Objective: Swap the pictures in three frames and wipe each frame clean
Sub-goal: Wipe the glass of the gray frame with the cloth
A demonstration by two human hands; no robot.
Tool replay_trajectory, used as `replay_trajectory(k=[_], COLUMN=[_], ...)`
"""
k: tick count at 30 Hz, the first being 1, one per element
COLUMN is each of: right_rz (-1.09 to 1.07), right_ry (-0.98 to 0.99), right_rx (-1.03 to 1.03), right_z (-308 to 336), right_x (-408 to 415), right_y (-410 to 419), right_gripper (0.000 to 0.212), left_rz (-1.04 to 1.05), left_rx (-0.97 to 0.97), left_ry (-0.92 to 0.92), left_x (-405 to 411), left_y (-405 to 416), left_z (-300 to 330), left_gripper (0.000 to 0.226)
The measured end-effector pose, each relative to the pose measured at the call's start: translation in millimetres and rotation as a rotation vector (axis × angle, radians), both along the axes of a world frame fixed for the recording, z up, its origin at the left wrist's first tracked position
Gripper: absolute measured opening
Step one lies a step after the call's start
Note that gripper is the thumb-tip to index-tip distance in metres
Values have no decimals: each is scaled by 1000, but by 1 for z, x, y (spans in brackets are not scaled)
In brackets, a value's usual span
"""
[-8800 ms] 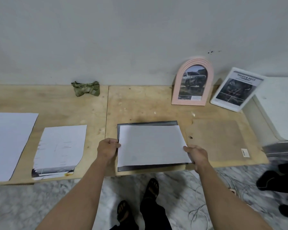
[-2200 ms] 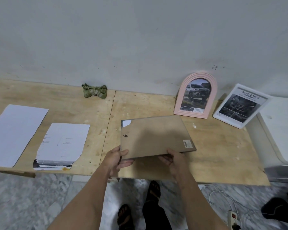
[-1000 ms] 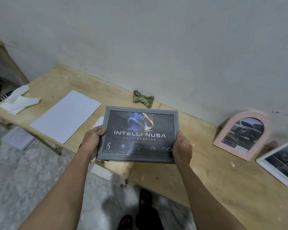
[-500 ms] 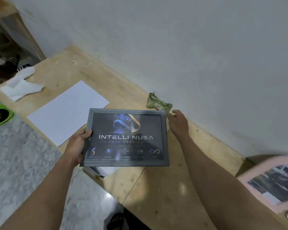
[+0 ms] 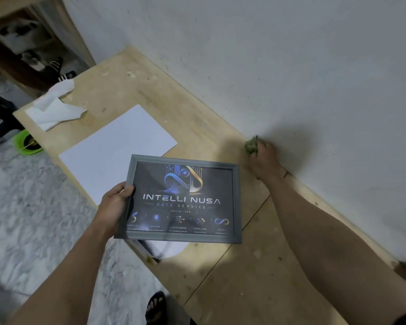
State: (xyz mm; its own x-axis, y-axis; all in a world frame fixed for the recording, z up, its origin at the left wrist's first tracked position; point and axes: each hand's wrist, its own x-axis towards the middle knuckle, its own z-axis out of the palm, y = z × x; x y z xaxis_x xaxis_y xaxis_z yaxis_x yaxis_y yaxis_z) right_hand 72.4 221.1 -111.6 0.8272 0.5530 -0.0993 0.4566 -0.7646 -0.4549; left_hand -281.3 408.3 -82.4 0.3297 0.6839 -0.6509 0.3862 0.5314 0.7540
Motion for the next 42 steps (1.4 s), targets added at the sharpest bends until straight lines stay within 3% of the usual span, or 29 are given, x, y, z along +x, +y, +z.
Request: replay_trajectory(k=[2,6,9,13,15,19,23,26,29,31,36,42], right_rz=[-100,-163,-3,265,354,304,390,177,-26,5,139,306], right_ry=[82,39,-59,-205,-227,-90,71,278,56,-154,-262,-72], right_rx=[114,265,309,199,170,146,90,157,407,410,404,297], right_z=[19,75,114,139,141,142,150,182,224,239,212,163], right_x=[-6,-37,-71,-127,-158,-230,-283,-276,-243,-223,-240,-299], right_y=[-4,-16,-19,-27,-43,-97,-135,-139,-123,-109,-94,-132], right_gripper=[22,25,27,54,58,48,42,49,48,55,64,59], left_rz=[-10,-57,-111,-140,-103,-80,-64,-105,-176,-199,-94,-32], left_rx=[-5,-5,-9,61,88,132,152,185,177,162,116,169], left_ry=[-18,-83,-153,-269,-337,-382,-371,-371,-409,-482,-599,-540], left_x=[-2,-10,-16,-21,-26,-43,-58,-62,-60,-56,-54,-65], left_y=[0,-3,-5,-16,-21,-30,-43,-49,-54,-60,-65,-63], left_z=[3,26,44,81,97,114,125,132,146,157,178,167], left_gripper=[17,16,19,22,23,29,29,29,30,29,28,32])
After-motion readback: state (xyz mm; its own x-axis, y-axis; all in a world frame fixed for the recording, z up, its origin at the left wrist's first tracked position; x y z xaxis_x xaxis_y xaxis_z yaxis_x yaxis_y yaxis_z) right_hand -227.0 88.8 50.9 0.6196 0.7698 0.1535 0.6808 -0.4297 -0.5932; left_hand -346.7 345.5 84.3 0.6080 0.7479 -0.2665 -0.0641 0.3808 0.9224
